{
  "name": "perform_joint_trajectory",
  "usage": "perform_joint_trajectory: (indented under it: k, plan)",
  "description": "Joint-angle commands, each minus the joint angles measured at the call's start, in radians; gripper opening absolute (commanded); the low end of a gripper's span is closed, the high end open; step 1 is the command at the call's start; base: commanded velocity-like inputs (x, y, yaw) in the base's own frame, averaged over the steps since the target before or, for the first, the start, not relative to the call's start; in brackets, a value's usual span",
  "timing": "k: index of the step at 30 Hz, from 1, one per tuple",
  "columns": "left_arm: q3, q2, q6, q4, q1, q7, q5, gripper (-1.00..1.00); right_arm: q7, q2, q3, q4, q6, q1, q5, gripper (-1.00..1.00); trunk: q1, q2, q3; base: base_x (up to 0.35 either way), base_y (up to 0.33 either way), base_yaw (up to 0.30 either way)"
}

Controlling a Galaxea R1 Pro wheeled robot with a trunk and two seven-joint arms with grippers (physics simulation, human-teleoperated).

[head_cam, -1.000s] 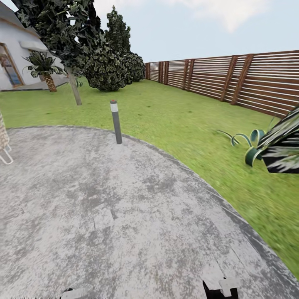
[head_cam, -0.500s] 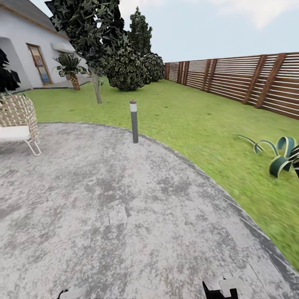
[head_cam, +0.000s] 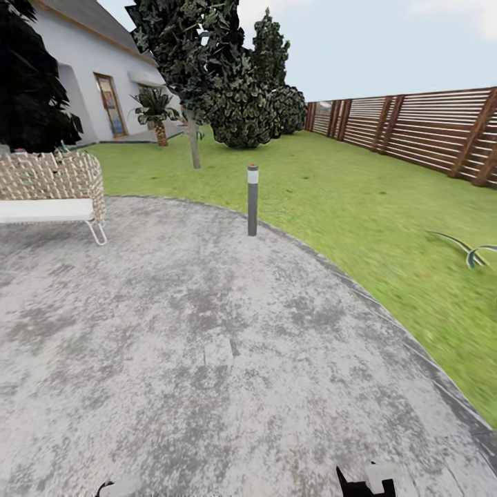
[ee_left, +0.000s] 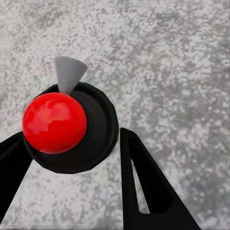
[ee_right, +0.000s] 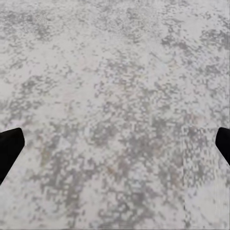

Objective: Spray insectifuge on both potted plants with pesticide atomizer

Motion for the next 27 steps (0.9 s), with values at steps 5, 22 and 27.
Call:
perform_joint_trajectory:
  k: [5, 22, 27]
  plan:
    - [-0.002, -0.001, -0.004, 0.005, -0.001, 0.0, -0.004, -1.0, 0.002, 0.0, -0.002, 0.0, -0.004, -0.001, 0.004, 1.0, 0.0, 0.0, -0.003, 0.0, 0.0, 0.276]
    - [0.002, 0.0, -0.002, 0.009, -0.001, 0.0, -0.002, -1.0, -0.157, 0.032, 0.001, 0.002, -0.001, 0.0, 0.006, 1.0, 0.0, 0.0, -0.013, 0.003, 0.0, 0.276]
    - [0.004, 0.0, -0.004, 0.009, -0.001, 0.0, -0.001, -1.0, -0.157, 0.033, 0.001, 0.002, -0.001, 0.0, 0.006, 1.0, 0.0, 0.0, -0.016, 0.135, 0.0, 0.276]
